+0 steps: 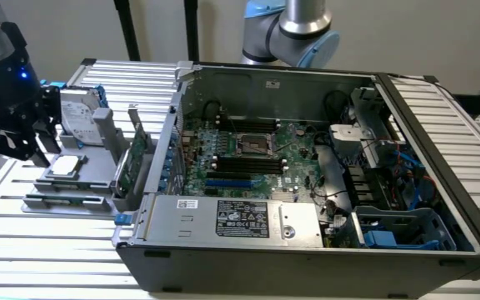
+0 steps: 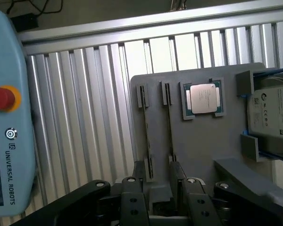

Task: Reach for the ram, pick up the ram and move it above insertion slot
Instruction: 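Pick up the ram and move it above insertion slot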

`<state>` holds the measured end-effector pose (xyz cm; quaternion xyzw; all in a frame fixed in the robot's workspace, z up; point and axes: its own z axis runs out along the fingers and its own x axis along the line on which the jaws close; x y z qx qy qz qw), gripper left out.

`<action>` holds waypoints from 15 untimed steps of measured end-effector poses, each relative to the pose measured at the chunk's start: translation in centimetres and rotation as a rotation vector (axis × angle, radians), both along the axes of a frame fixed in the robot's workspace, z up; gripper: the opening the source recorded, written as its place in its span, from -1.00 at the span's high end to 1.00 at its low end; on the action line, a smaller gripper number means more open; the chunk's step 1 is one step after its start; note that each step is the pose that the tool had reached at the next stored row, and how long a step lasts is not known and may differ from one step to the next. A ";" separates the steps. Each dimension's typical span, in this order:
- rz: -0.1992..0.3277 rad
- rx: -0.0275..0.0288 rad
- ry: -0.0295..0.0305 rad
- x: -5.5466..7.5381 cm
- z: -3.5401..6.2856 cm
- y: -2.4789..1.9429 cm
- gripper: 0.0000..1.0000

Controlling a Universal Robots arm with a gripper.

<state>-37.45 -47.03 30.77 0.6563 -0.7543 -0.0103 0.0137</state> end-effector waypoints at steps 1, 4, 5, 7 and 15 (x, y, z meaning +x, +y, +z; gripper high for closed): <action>0.000 0.0000 0.0000 0.0 -0.19 0.00 0.27; 0.000 0.0000 0.0000 0.0 -0.73 -0.01 0.27; 0.000 -0.0001 0.0001 0.0 -0.91 -0.02 0.27; 0.000 0.0000 0.0000 0.0 -1.28 -0.02 0.27; 0.000 0.0000 0.0000 -0.1 -2.73 -0.04 0.27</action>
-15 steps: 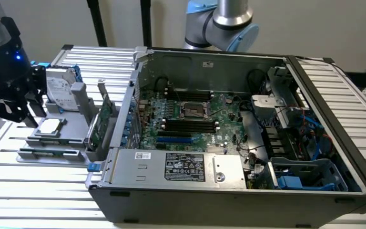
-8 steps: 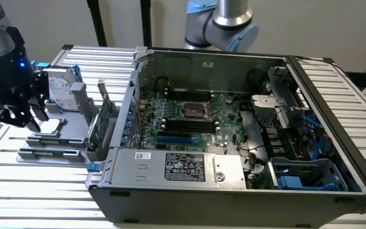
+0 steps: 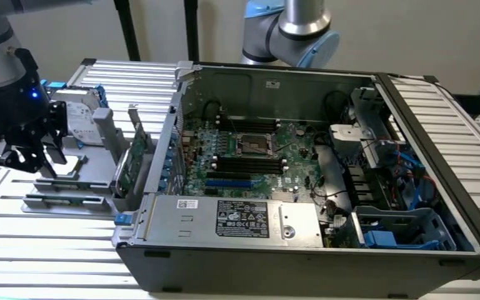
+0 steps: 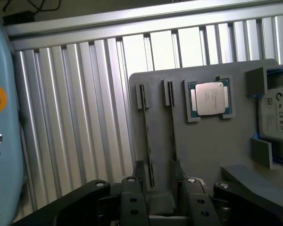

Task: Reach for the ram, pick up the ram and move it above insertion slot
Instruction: 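Pick up the ram and move it above insertion slot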

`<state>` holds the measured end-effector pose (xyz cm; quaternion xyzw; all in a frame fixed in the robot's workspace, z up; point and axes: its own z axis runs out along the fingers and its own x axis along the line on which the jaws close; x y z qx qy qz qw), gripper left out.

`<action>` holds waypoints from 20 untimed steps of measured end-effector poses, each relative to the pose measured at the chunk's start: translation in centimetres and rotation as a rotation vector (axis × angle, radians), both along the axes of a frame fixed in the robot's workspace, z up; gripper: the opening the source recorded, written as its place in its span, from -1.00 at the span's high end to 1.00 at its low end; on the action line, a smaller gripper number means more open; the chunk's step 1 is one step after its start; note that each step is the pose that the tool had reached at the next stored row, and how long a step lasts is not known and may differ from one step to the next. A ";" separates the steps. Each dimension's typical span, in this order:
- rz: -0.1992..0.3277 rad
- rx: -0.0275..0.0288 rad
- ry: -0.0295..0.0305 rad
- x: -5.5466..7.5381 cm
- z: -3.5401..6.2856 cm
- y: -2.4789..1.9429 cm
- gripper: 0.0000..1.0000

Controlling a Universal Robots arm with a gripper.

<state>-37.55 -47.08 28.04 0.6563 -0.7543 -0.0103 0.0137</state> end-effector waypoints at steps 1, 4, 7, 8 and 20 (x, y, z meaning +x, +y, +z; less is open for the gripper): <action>0.000 -0.0001 0.0001 0.0 -0.18 -0.01 0.27; 0.000 -0.0001 0.0001 -0.1 -0.73 -0.03 0.27; 0.000 0.0000 0.0000 -0.1 -1.27 -0.05 0.27; 0.000 0.0000 0.0000 -0.1 -1.45 -0.06 0.27; 0.000 -0.0001 0.0001 -0.3 -3.63 -0.29 0.27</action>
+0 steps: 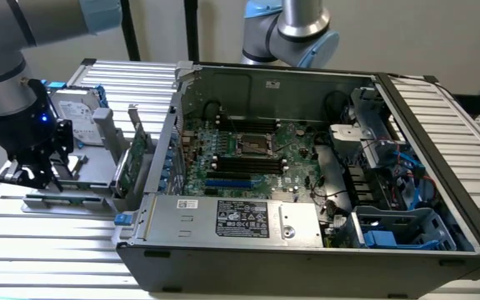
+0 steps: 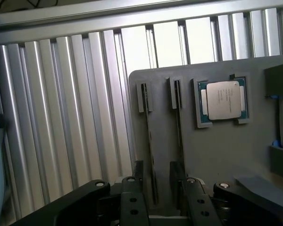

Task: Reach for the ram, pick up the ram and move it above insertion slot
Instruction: 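Pick up the ram and move it above insertion slot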

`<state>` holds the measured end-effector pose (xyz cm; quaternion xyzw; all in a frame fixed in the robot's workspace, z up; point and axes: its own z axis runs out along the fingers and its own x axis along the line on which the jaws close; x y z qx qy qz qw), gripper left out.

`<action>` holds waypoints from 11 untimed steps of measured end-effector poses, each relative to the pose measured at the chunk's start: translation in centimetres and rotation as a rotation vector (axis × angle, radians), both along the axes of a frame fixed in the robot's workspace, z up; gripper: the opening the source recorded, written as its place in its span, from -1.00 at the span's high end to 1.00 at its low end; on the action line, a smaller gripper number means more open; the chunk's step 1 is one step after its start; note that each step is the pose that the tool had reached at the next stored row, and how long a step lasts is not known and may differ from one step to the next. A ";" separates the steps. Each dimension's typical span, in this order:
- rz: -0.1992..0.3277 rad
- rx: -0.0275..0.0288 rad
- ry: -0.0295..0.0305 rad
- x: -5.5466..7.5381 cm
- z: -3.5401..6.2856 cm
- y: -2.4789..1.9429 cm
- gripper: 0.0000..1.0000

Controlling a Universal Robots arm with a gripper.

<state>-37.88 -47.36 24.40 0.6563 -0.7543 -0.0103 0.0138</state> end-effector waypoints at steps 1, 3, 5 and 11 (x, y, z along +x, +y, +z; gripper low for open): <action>0.000 0.0000 0.0000 0.0 -0.18 -0.02 0.27; 0.000 0.0001 0.0000 0.0 -0.55 -0.08 0.27; 0.001 0.0000 0.0000 -0.1 -0.92 -0.14 0.27; 0.002 0.0001 0.0000 -0.1 -2.00 -0.32 0.27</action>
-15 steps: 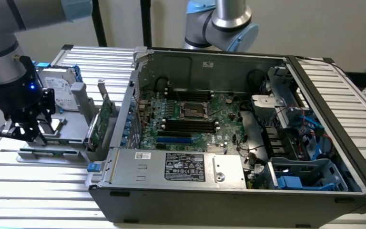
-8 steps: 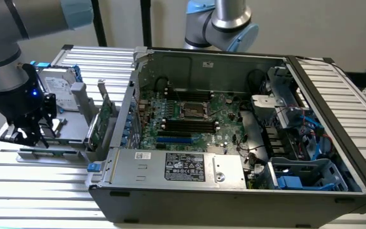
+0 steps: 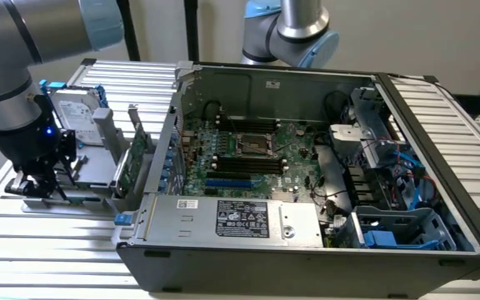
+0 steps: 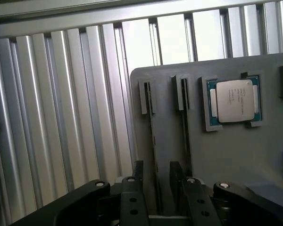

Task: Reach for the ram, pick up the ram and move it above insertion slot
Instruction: 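Pick up the ram and move it above insertion slot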

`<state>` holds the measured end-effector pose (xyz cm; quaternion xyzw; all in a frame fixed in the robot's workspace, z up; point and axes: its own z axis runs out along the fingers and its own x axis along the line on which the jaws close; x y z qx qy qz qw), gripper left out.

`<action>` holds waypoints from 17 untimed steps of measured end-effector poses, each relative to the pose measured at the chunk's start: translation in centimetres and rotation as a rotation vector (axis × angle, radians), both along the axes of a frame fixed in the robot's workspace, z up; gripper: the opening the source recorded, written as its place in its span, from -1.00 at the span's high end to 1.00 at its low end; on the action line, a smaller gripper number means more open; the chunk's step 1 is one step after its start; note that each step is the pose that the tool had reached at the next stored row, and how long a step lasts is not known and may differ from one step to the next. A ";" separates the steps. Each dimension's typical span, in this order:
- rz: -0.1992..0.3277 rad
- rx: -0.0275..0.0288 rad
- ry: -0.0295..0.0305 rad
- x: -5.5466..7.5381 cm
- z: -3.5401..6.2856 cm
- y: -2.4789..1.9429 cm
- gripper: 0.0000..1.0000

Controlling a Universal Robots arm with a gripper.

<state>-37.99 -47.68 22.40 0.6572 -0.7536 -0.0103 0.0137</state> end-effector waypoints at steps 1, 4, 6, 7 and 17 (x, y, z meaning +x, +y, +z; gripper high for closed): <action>0.000 -0.0001 0.0000 0.0 -0.19 -0.03 0.27; 0.002 0.0000 0.0001 0.0 -0.73 -0.07 0.27; 0.004 0.0000 0.0000 0.0 -1.09 -0.08 0.27; 0.006 0.0001 0.0000 0.0 -1.28 -0.08 0.27; 0.047 0.0003 0.0002 -0.3 -2.62 0.02 0.27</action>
